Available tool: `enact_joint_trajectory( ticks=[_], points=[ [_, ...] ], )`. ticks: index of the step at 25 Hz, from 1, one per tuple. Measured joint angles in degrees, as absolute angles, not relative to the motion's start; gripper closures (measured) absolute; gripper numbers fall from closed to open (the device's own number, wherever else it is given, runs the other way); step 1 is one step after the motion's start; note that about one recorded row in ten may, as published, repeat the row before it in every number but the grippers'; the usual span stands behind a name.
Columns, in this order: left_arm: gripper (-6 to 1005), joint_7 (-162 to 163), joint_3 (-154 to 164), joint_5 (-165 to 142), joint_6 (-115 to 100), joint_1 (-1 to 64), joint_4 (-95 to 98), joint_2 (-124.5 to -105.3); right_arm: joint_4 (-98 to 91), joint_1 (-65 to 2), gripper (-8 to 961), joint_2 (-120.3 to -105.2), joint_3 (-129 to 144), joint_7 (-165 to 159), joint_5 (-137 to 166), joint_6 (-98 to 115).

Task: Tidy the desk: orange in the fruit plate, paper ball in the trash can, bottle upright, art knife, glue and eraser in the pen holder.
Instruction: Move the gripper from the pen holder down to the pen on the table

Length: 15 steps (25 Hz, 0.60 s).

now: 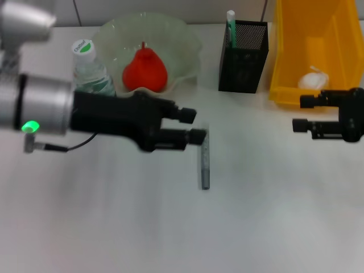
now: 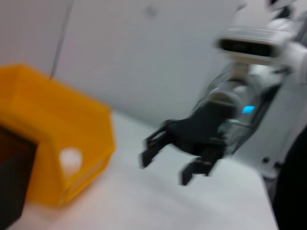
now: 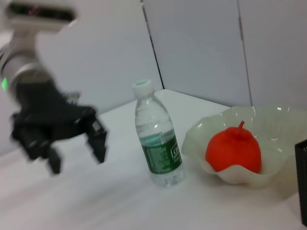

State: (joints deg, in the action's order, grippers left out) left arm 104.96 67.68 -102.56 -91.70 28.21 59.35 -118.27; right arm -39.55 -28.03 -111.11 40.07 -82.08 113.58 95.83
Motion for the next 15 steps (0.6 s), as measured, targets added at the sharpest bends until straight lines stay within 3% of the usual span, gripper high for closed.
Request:
enact_joint_trajectory(
  ticks=[4,13,15],
  points=[
    [505,90.0,61.8,-101.1,-96.6,27.5,50.2,-118.19,-44.1,-30.5,267,-111.71,42.7,-95.2,114.6,96.5],
    [204,65.0,52.3,-100.9,-101.1,23.0,38.4,-117.1,-52.2,-43.9,266,-112.53,57.6,-136.1,127.2,95.5],
    [169,61.8,51.7,-100.9,-101.3,21.8,37.8,-117.31,-51.9,-47.9,266,-113.41,60.3,-142.8,132.9,94.8]
  ],
)
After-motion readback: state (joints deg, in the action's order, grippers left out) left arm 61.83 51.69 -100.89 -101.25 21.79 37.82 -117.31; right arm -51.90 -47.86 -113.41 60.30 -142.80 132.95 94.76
